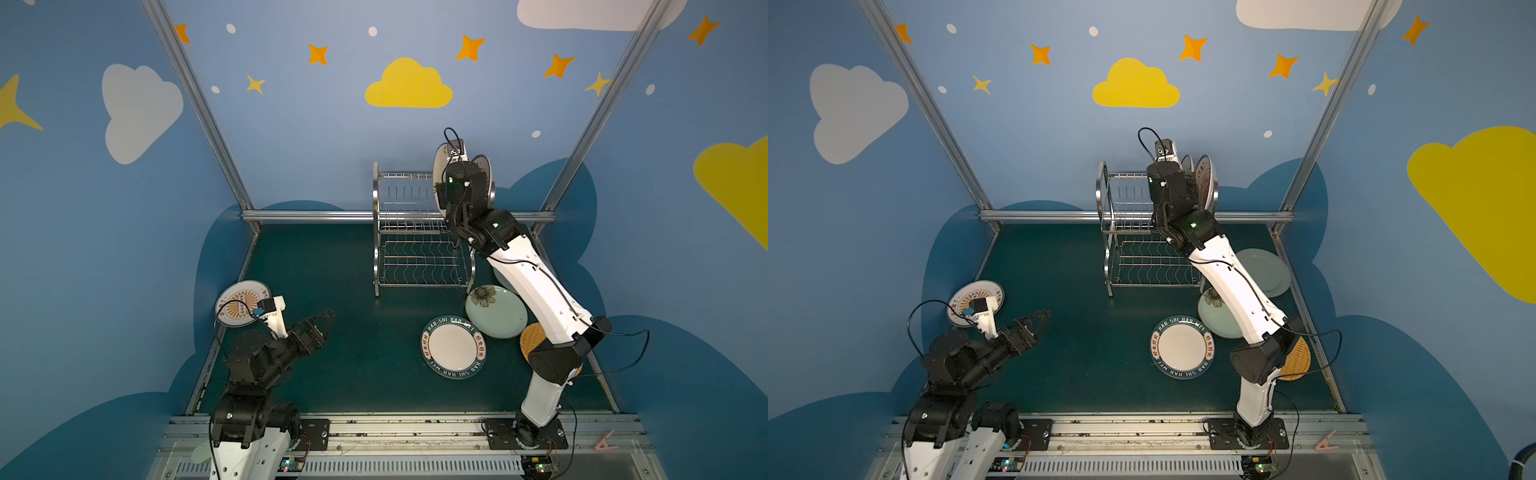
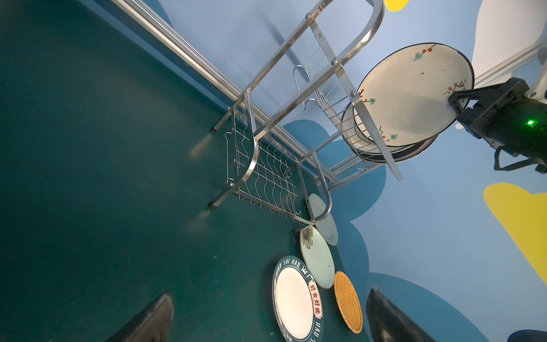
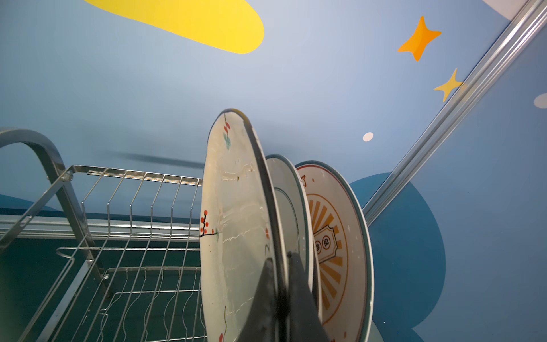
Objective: Load plates into a dish rack
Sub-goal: Place the plate on the dish rack.
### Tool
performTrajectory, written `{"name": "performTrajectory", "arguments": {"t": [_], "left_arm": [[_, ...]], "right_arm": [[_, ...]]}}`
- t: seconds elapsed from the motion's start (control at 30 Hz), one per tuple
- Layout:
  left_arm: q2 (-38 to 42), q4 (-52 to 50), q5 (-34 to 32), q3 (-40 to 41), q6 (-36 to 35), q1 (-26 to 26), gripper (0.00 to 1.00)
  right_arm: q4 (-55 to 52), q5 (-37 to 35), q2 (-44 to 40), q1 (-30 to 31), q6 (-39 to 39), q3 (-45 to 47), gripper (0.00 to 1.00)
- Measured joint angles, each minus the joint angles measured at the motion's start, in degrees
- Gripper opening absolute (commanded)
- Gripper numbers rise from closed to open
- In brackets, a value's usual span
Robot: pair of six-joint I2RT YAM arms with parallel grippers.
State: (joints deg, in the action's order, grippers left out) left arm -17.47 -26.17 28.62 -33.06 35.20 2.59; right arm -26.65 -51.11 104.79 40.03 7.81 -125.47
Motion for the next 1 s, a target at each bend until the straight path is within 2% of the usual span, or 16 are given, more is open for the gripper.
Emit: {"name": "performTrajectory", "arguments": {"t": [0.43,1.0], "left_arm": [[0.0,0.3,1.1,0.0,0.2,-0.1,1.0],[0.0,0.3,1.8,0.0,0.3,-0.1,1.0]], "right_arm": [[3.9,-5.9,1.5,1.1,2.6,0.0,0.0],[1.5,-6.4,1.7,1.1,-2.3,0.0,0.0]]}}
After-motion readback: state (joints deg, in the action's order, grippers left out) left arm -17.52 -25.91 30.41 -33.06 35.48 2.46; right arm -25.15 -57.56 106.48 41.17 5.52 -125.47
